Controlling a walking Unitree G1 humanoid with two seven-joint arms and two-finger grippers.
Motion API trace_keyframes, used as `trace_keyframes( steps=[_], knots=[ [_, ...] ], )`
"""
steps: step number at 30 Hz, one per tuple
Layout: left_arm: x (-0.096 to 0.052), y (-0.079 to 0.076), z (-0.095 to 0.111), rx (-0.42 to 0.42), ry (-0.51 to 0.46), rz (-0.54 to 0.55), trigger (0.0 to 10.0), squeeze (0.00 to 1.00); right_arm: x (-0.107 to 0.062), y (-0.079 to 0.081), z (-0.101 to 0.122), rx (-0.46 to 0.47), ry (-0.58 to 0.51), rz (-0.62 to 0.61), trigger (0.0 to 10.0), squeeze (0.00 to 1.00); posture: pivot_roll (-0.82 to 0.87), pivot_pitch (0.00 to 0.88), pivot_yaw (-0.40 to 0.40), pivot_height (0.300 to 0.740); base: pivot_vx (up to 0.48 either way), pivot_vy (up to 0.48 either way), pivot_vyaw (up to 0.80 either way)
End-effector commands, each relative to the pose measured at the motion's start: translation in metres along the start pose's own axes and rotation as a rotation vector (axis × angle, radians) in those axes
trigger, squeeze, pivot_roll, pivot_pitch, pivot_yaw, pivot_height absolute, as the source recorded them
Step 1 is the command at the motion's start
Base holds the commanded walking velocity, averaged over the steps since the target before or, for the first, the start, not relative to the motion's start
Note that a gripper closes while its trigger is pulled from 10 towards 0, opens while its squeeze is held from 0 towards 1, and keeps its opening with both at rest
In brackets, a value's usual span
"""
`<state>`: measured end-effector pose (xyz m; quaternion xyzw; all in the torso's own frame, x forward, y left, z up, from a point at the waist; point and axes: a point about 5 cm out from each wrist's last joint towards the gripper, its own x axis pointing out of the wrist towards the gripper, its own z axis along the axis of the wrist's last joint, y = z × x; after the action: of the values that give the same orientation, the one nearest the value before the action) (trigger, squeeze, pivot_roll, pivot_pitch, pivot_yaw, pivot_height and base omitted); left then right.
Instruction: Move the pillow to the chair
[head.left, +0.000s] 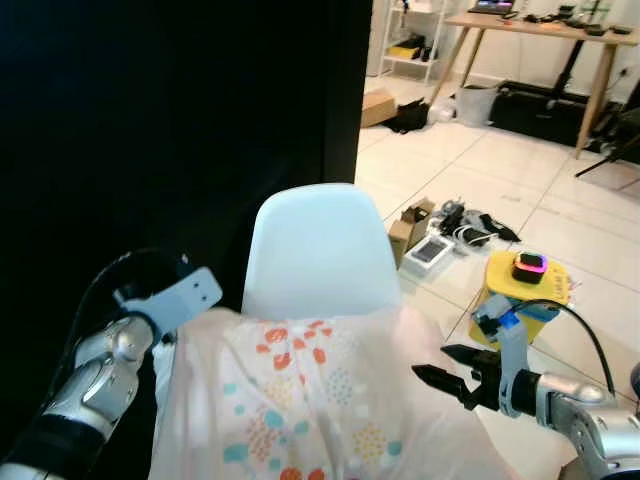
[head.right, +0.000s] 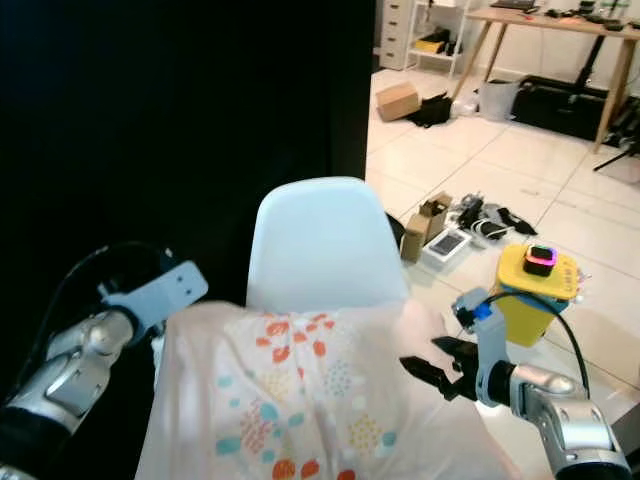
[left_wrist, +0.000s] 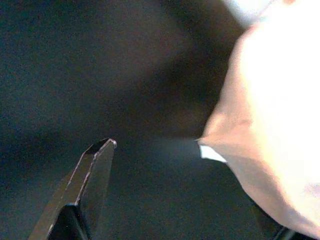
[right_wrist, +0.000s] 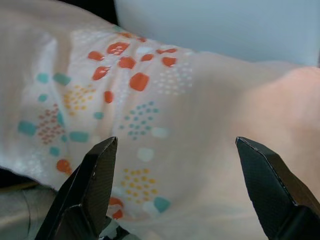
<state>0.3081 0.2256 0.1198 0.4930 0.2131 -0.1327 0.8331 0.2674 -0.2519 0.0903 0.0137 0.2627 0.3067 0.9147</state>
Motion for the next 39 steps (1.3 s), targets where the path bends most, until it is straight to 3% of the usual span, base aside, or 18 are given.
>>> trace_keyframes(
  steps=[1, 2, 3, 5, 6, 7, 9, 12, 13, 18, 20, 24, 27, 30, 33, 37, 38, 39],
  knots=[
    [-0.009, -0.009, -0.003, 0.017, 0.021, -0.148, 10.0, 0.0, 0.003, -0.001, -0.004, -0.006, 0.021, -0.018, 10.0, 0.0, 0.08, 0.0, 0.013, 0.704, 0.0, 0.0, 0.0],
    [-0.009, -0.009, -0.003, 0.017, 0.021, -0.148, 10.0, 0.0, 0.003, -0.001, -0.004, -0.006, 0.021, -0.018, 10.0, 0.0, 0.08, 0.0, 0.013, 0.704, 0.0, 0.0, 0.0],
    [-0.02, -0.027, -0.012, 0.06, 0.055, -0.318, 10.0, 0.0, 0.004, -0.001, -0.006, -0.002, 0.027, -0.026, 10.0, 0.0, 0.08, 0.0, 0.015, 0.709, 0.0, 0.0, 0.0],
    [-0.02, -0.027, -0.012, 0.06, 0.055, -0.318, 10.0, 0.0, 0.004, -0.001, -0.006, -0.002, 0.027, -0.026, 10.0, 0.0, 0.08, 0.0, 0.015, 0.709, 0.0, 0.0, 0.0],
    [-0.031, -0.043, -0.021, 0.091, 0.089, -0.458, 10.0, 0.0, 0.005, -0.002, -0.007, 0.006, 0.025, -0.032, 10.0, 0.0, 0.09, 0.0, 0.019, 0.714, 0.0, 0.0, 0.0],
    [-0.031, -0.043, -0.021, 0.091, 0.089, -0.458, 10.0, 0.0, 0.005, -0.002, -0.007, 0.006, 0.025, -0.032, 10.0, 0.0, 0.09, 0.0, 0.019, 0.714, 0.0, 0.0, 0.0],
    [-0.054, -0.077, -0.041, 0.179, 0.124, -0.738, 10.0, 0.0, 0.006, -0.003, -0.009, 0.016, 0.023, -0.04, 10.0, 0.0, 0.09, 0.0, 0.022, 0.723, 0.0, 0.0, 0.0],
    [-0.06, -0.084, -0.044, 0.2, 0.12, -0.809, 10.0, 0.0, 0.007, -0.003, -0.009, 0.018, 0.022, -0.041, 10.0, 0.0, 0.09, 0.0, 0.022, 0.728, 0.0, 0.0, 0.0],
    [-0.068, -0.088, -0.04, 0.215, 0.067, -0.888, 10.0, 0.0, 0.007, -0.003, -0.009, 0.022, 0.02, -0.041, 10.0, 0.0, 0.09, 0.0, 0.018, 0.733, 0.0, 0.0, 0.0],
    [-0.082, -0.087, -0.025, 0.205, -0.056, -0.998, 10.0, 0.0, 0.009, -0.003, -0.009, 0.029, 0.014, -0.042, 10.0, 0.0, 0.09, 0.0, 0.019, 0.74, 0.0, 0.0, 0.0],
    [-0.072, -0.082, -0.008, 0.127, -0.18, -0.932, 10.0, 0.0, 0.01, -0.004, -0.009, 0.033, 0.006, -0.047, 10.0, 0.0, 0.09, 0.0, 0.025, 0.74, 0.0, 0.0, 0.0],
    [-0.068, -0.08, -0.002, 0.095, -0.219, -0.9, 10.0, 0.0, 0.011, -0.004, -0.009, 0.033, 0.003, -0.05, 10.0, 0.0, 0.09, 0.0, 0.025, 0.74, 0.0, 0.0, 0.0],
    [-0.021, -0.065, 0.047, -0.318, -0.482, -0.482, 10.0, 0.0, 0.015, -0.012, -0.008, 0.047, -0.044, -0.155, 10.0, 0.0, 0.09, 0.0, 0.031, 0.74, 0.0, 0.0, 0.0],
    [-0.003, -0.074, 0.059, -0.622, -0.523, -0.34, 10.0, 0.0, 0.025, -0.011, -0.008, 0.065, -0.07, -0.199, 10.0, 0.0, 0.09, 0.0, 0.034, 0.74, 0.0, 0.0, 0.0],
    [0.002, -0.084, 0.059, -0.71, -0.517, -0.306, 10.0, 0.0, 0.032, -0.006, -0.008, 0.068, -0.08, -0.196, 10.0, 0.0, 0.09, 0.0, 0.036, 0.74, 0.0, 0.0, 0.0],
    [0.005, -0.119, 0.058, -0.874, -0.464, -0.319, 10.0, 0.0, 0.052, 0.007, -0.011, 0.09, -0.1, -0.204, 10.0, 0.0, 0.09, 0.0, 0.033, 0.74, 0.0, 0.0, 0.0],
    [0.005, -0.119, 0.058, -0.874, -0.464, -0.319, 10.0, 0.0, 0.052, 0.007, -0.011, 0.09, -0.1, -0.204, 10.0, 0.0, 0.09, 0.0, 0.033, 0.74, 0.0, 0.0, 0.0],
    [0.005, -0.134, 0.061, -0.935, -0.46, -0.342, 10.0, 0.0, 0.06, 0.011, -0.012, 0.111, -0.107, -0.234, 10.0, 0.0, 0.09, 0.0, 0.034, 0.74, 0.0, 0.0, 0.0]
  ],
)
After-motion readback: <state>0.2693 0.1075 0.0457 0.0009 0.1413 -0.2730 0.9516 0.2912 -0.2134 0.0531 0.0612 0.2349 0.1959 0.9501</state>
